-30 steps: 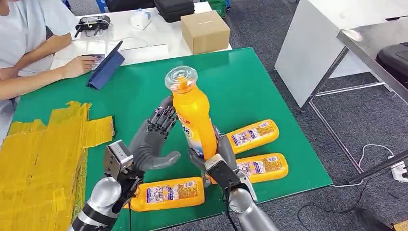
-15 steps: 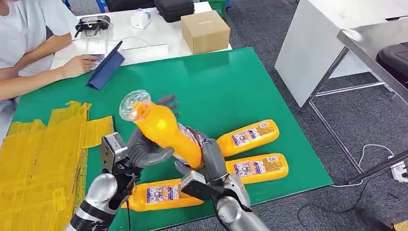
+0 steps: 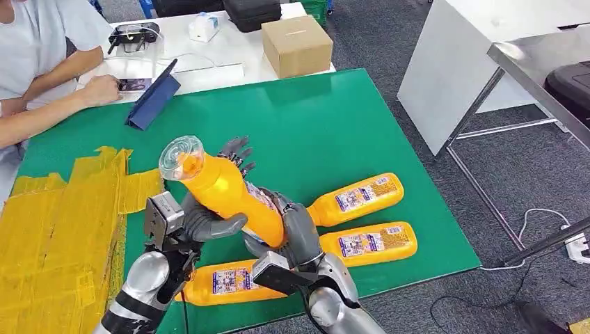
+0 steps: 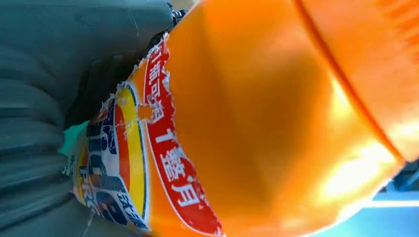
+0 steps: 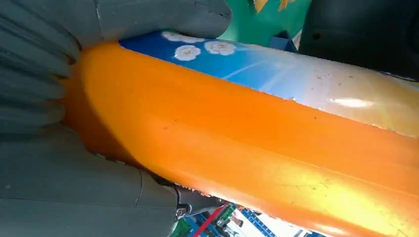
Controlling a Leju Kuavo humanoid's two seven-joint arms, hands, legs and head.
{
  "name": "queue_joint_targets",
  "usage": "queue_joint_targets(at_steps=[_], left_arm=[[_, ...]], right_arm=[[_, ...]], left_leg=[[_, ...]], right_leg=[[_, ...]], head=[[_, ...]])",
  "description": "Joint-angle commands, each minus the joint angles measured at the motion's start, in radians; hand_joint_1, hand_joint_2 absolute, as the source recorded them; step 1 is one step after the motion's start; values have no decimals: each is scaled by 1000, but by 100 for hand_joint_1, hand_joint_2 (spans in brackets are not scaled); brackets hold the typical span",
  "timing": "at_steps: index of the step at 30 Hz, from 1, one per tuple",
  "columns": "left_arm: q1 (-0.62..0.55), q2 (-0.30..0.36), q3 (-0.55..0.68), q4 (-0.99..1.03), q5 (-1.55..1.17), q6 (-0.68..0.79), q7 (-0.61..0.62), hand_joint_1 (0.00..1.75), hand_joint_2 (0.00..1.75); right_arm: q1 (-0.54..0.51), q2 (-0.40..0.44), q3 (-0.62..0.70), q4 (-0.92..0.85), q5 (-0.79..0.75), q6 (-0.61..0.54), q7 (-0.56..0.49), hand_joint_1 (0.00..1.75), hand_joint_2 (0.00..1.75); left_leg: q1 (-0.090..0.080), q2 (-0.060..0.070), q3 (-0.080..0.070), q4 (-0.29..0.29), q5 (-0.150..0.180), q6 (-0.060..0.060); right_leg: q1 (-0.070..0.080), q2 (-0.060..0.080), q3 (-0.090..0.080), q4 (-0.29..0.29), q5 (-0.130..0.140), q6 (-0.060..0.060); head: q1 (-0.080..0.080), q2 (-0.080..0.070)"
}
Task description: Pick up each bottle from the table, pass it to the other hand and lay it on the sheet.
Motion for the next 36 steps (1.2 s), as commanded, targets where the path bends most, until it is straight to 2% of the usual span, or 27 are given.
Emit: queue_joint_targets(at_steps=[1, 10, 14, 15, 16, 17, 18, 20, 24, 27, 30, 31, 32, 35, 36], left_arm=[[-10, -25, 36, 12, 4, 34, -2, 175, 175], [5, -40, 69, -13, 39, 87, -21, 175, 175], [-3, -20, 53, -13, 26, 89, -12, 175, 175], [-6, -13, 51, -18, 4, 100, -16, 175, 175], [-9, -6, 56, -28, -18, 117, -25, 175, 175], [-9, -4, 61, -34, -17, 116, -25, 175, 175], [-9, -4, 61, -34, -17, 116, -25, 175, 175], [-25, 19, 76, -62, -165, 234, -33, 175, 175], [-114, 65, 120, -22, -338, 312, 34, 175, 175], [-123, 65, 129, -14, -340, 307, 35, 175, 175], [-202, 130, 100, 51, -698, 379, 169, 175, 175], [-238, 150, 104, 84, -825, 391, 214, 175, 175], [-266, 169, 101, 114, -923, 387, 249, 175, 175], [-274, 168, 114, 126, -925, 379, 241, 175, 175], [-272, 166, 112, 126, -925, 379, 241, 175, 175]], right_arm=[[-38, -26, 65, 62, -1, 13, -1, 175, 175], [-36, -25, 61, 69, -10, 5, -3, 175, 175], [-26, -31, 52, 32, -13, -13, -7, 173, 175], [-16, -35, 41, 5, -22, -22, -7, 87, 175], [-5, -42, 30, -29, -30, -25, -6, 24, 175], [-1, -47, 27, -44, -33, -21, -2, 24, 175], [-1, -47, 27, -44, -33, -21, -2, 0, 175], [35, -60, -13, -135, -108, -10, -21, 0, 175], [80, -100, -83, -299, -202, 47, -19, 0, 175], [84, -103, -89, -313, -205, 57, -15, 0, 175], [119, -98, -129, -380, -212, 24, -36, 0, 175], [132, -106, -139, -411, -195, 11, -28, 0, 0], [142, -111, -148, -431, -189, 8, -23, 0, 0], [146, -114, -153, -439, -187, 12, -19, 0, 0], [147, -113, -152, -438, -187, 12, -19, 0, 0]], left_leg=[[3, -5, 6, 1, -3, -2], [2, -5, 5, 1, -2, -2], [3, -6, 6, 1, -3, -2], [3, -6, 5, 1, -2, -2], [2, -4, 3, 0, -1, -1], [3, -7, 5, 1, -2, -2], [2, -5, 2, 0, -1, -1], [2, -5, 2, 1, -1, -1], [3, -8, 4, 3, -3, -2], [2, -6, 2, 1, -1, -1], [2, -7, 4, 1, -2, -2], [4, -9, 5, 2, -3, -2], [2, -8, 3, 1, -1, -2], [3, -9, 5, 2, -2, -2], [2, -5, 3, 1, -1, -1]], right_leg=[[1, 5, 7, 0, -2, -3], [1, 3, 5, -1, -2, -2], [2, 4, 7, 0, -3, -3], [1, 3, 6, 0, -2, -3], [1, 1, 3, -1, -1, -2], [1, 2, 6, 0, -3, -3], [1, 1, 3, 0, -1, -2], [1, 1, 3, 0, -1, -2], [1, 1, 5, 2, -4, -3], [1, 0, 2, 1, -2, -2], [1, 2, 5, 0, -2, -3], [2, 2, 7, 1, -3, -4], [1, -1, 3, 1, -2, -3], [2, 1, 6, 1, -3, -4], [1, 2, 3, 0, -1, -2]], head=[[0, 0], [0, 0], [0, 0], [0, 0], [0, 0], [0, 0], [0, 0], [0, 0], [0, 0], [1, 0], [0, 0], [1, 0], [0, 0], [0, 0], [0, 0]])
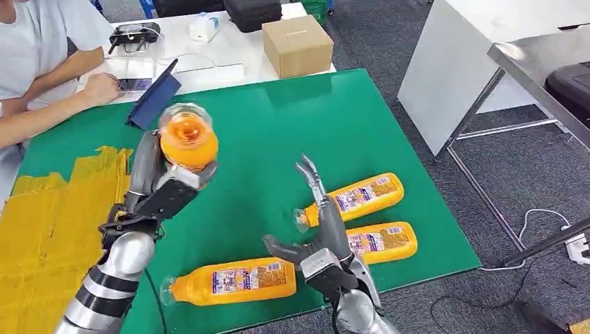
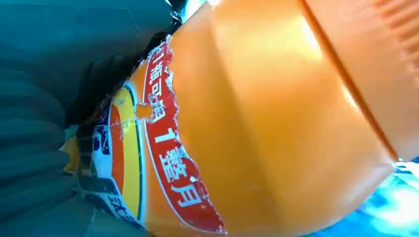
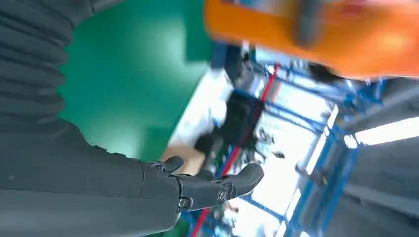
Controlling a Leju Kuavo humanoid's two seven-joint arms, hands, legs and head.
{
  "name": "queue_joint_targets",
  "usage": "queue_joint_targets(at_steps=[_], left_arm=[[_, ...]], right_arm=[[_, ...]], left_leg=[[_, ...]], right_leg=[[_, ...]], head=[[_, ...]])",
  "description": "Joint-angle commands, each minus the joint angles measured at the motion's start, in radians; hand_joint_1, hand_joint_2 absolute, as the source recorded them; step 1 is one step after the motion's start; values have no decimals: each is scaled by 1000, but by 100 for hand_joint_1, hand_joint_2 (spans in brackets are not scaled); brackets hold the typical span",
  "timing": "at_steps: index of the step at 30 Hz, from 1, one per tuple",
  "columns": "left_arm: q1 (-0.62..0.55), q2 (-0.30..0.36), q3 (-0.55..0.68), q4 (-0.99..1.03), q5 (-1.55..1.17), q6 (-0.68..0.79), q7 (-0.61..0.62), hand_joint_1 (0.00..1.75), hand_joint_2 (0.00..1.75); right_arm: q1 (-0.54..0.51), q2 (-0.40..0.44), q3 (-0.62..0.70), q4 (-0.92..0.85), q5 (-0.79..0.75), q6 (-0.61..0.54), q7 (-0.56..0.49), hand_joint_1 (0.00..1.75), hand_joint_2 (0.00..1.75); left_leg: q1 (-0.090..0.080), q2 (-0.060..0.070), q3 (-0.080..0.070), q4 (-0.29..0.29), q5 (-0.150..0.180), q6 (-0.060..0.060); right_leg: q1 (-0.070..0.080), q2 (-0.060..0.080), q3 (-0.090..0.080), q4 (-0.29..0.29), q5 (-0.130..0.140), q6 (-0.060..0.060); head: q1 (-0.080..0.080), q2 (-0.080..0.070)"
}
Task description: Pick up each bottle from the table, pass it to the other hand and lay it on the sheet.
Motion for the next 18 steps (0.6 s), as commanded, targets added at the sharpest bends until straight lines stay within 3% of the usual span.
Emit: queue_joint_targets(at_steps=[1, 15, 18], left_arm=[[-134, 75, 1, 147, -122, 1, 39, 175, 175], [-129, 72, 1, 143, -124, 2, 38, 175, 175], [-211, 135, -51, 239, -416, -76, 182, 175, 175]], right_arm=[[30, -48, -58, -100, 6, -6, 13, 0, 0], [27, -45, -58, -94, 6, -7, 13, 0, 0], [48, -40, -87, -135, 10, -43, 5, 0, 0]], left_leg=[[3, -5, 5, 1, -3, -2], [3, -5, 5, 2, -3, -2], [1, -3, 2, 0, -1, -1]], right_leg=[[1, 4, 6, 1, -3, -3], [2, 4, 6, 1, -3, -3], [1, 2, 3, 0, -1, -2]], head=[[0, 0], [0, 0], [0, 0]])
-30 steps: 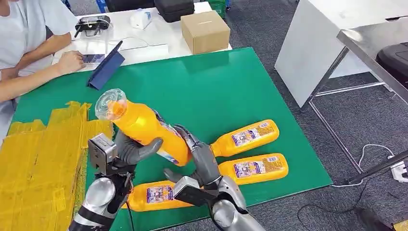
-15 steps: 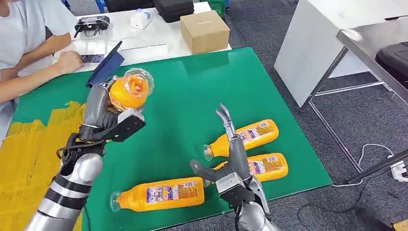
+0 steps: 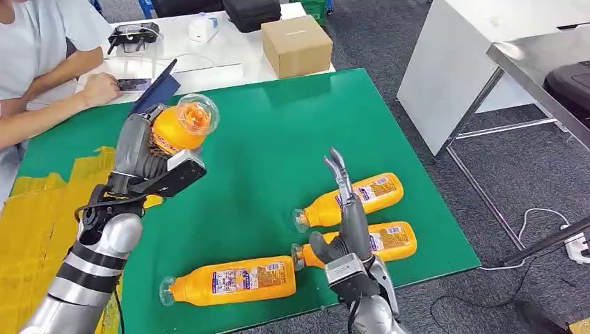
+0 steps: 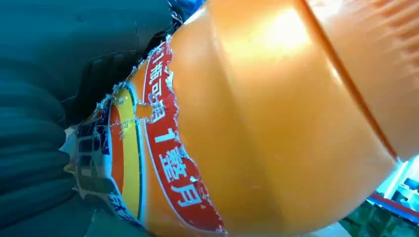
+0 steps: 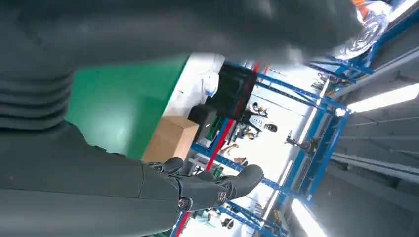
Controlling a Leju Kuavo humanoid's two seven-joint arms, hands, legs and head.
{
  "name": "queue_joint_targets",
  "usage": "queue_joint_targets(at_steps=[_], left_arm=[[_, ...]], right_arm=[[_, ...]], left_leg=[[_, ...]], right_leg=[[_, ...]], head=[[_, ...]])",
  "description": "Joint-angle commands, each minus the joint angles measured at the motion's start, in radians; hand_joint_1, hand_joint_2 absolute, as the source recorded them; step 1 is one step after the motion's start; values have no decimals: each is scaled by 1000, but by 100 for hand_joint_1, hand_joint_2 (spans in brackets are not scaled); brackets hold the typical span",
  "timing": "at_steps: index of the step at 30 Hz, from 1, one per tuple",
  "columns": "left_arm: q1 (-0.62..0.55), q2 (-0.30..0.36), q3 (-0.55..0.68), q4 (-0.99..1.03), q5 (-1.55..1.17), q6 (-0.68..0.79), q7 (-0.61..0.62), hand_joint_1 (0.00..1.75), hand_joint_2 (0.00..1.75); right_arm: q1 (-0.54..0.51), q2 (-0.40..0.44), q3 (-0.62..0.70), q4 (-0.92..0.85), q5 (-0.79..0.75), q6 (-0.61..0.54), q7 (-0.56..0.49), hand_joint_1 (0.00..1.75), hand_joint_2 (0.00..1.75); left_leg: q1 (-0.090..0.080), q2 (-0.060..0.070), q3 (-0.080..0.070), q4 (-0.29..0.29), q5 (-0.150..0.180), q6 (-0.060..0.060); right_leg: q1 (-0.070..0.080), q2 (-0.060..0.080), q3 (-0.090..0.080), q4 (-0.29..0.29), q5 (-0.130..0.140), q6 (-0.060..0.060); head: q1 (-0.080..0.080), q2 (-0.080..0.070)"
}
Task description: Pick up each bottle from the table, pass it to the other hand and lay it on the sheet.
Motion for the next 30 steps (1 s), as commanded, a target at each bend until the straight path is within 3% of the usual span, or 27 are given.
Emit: queue_joint_targets(at_steps=[1, 2, 6, 12, 13, 16, 30], left_arm=[[-173, 91, -77, 219, -352, -116, 172, 175, 175], [-212, 107, -97, 282, -417, -154, 188, 175, 175], [-352, 124, -186, 556, -613, -247, 243, 175, 175], [-413, 104, -208, 791, -615, -297, 238, 175, 175], [-420, 107, -194, 844, -598, -360, 253, 175, 175], [-433, 137, -186, 970, -595, -309, 246, 175, 175], [-424, 130, -160, 1041, -614, -345, 311, 175, 175]], right_arm=[[17, -13, -58, -51, -5, -49, -1, 0, 0], [23, -10, -65, -66, -7, -61, 0, 0, 175], [22, -8, -69, -99, 5, -97, -2, 0, 175], [-15, 4, -54, -28, -7, -75, 28, 0, 175], [-23, 5, -51, -15, -12, -69, 31, 0, 175], [-45, 11, -47, 17, -22, -66, 34, 0, 175], [-80, 23, -8, 66, -18, -36, 68, 0, 175]], left_leg=[[3, -7, 3, 2, -2, -2], [4, -10, 5, 3, -3, -3], [3, -9, 4, 2, -1, -3], [2, -4, 4, 0, 0, -3], [2, -3, 5, 1, -1, -3], [3, 0, 8, 0, -2, -4], [4, -3, 5, 2, -1, -4]], right_leg=[[1, 1, 5, 1, -3, -3], [2, 2, 7, 2, -4, -4], [1, 0, 5, 2, -3, -3], [1, 3, 4, 0, -1, -2], [1, 5, 5, 0, -2, -3], [1, 9, 7, 0, -1, -3], [2, 7, 5, 1, -2, -3]], head=[[0, 0], [0, 0], [0, 0], [0, 0], [0, 0], [0, 0], [0, 0]])
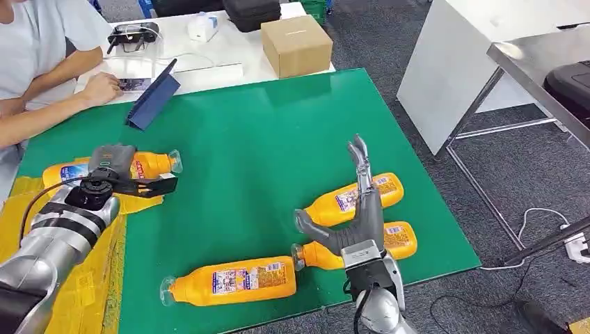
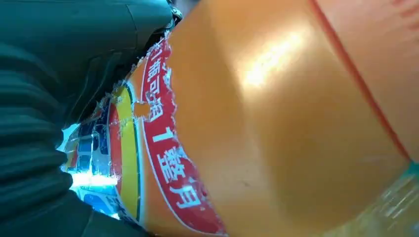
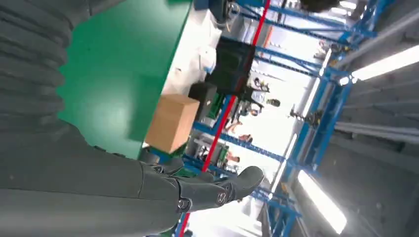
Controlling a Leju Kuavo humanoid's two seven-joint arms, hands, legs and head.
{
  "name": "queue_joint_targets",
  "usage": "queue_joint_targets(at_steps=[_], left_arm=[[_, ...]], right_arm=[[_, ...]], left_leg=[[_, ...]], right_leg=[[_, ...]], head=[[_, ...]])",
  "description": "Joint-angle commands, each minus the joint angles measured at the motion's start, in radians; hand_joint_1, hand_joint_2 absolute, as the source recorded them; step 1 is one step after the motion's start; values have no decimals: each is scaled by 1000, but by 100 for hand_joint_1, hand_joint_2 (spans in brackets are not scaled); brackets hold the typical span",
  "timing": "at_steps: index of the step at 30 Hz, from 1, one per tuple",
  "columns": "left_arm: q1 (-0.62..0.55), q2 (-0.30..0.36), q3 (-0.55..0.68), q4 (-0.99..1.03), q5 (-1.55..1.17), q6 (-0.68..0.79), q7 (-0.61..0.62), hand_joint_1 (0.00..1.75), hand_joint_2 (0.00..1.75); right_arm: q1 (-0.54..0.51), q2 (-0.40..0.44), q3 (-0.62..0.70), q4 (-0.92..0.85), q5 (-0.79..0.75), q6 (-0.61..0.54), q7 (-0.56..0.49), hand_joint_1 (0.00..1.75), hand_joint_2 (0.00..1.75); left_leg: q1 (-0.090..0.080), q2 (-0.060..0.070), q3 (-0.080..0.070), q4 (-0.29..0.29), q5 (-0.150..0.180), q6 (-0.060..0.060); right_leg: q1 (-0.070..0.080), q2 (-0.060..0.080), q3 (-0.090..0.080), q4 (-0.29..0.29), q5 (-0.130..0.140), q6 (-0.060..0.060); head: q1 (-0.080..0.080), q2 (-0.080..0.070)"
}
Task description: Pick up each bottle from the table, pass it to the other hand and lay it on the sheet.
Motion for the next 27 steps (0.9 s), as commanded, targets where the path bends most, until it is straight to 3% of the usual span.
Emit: queue_joint_targets(at_steps=[1, 4, 5, 10, 11, 19, 20, 27], left_arm=[[-66, -1, -5, 157, 1, -60, 25, 175, 175], [-47, 7, 8, 163, 12, -43, 15, 175, 175], [-43, 2, 16, 166, 22, -35, 2, 126, 175], [-50, -19, 19, 166, 27, -39, 1, 126, 175], [-46, -17, 32, 165, 45, -41, -22, 0, 175], [-18, -22, 23, 208, 51, -53, -57, 0, 175], [-12, -25, 20, 212, 49, -50, -61, 0, 175], [25, -56, 17, 237, 54, -42, -63, 0, 175]], right_arm=[[-74, 4, 31, 104, 1, 8, 30, 0, 175], [-68, -1, 27, 118, -4, 11, 30, 0, 175], [-68, -2, 26, 121, -5, 10, 28, 0, 175], [-81, 5, 27, 111, -8, 12, 32, 0, 175], [-74, 1, 27, 112, -9, 13, 39, 0, 175], [-73, -4, 35, 143, -15, 21, 22, 0, 175], [-74, -7, 35, 148, -15, 23, 20, 0, 175], [-91, -10, 46, 170, -28, 54, 11, 0, 175]], left_leg=[[4, -5, 5, 2, -3, -2], [3, -3, 5, 1, -3, -2], [4, -4, 7, 2, -4, -3], [3, -5, 5, 1, -3, -2], [4, -7, 6, 3, -4, -2], [2, -3, 4, 0, -2, -1], [5, -7, 10, 2, -5, -3], [1, -3, 4, -1, -1, -1]], right_leg=[[2, 5, 6, 1, -3, -4], [2, 6, 5, 0, -2, -3], [2, 8, 7, 0, -3, -4], [2, 4, 6, 0, -2, -3], [2, 5, 8, 1, -3, -3], [1, 4, 4, -1, -1, -2], [2, 7, 11, 0, -4, -5], [0, 3, 4, -1, -1, -1]], head=[[0, 0], [0, 0], [0, 0], [0, 0], [0, 0], [0, 0], [0, 0], [0, 0]])
